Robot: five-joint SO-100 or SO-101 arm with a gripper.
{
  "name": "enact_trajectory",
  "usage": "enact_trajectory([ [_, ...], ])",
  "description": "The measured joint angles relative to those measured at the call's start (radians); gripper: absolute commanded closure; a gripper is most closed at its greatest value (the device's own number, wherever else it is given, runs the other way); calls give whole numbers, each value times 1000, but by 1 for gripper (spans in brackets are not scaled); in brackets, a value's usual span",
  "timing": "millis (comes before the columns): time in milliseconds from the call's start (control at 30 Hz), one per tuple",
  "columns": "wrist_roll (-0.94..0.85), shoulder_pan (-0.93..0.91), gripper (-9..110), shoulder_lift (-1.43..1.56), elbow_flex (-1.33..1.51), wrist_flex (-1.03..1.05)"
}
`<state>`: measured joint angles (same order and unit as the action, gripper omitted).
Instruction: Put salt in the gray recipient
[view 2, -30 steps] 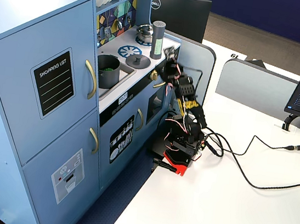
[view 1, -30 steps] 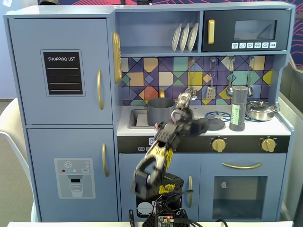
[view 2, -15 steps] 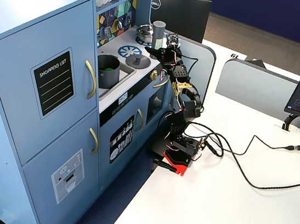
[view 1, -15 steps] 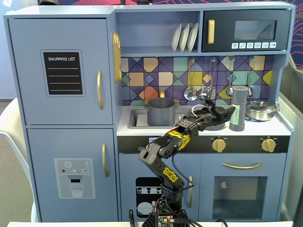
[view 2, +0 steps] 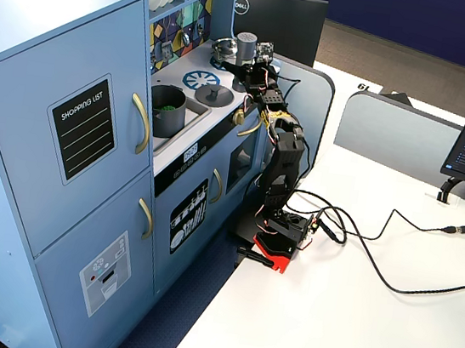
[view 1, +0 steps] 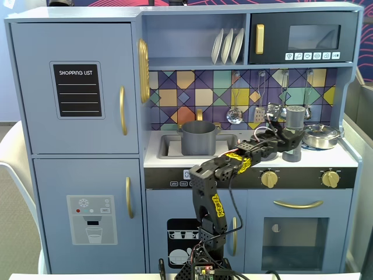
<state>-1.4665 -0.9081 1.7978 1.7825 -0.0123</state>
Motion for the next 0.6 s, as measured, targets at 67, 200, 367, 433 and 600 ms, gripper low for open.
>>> enact_trajectory([
  [67, 6, 0, 49, -57, -57, 0],
  [200, 6, 9, 60, -172, -175, -2],
  [367, -5, 48, 95, -238, -255, -2],
  [433, -25, 60, 101, -239, -258, -2],
  [600, -17, 91, 101, -233, -256, -55],
])
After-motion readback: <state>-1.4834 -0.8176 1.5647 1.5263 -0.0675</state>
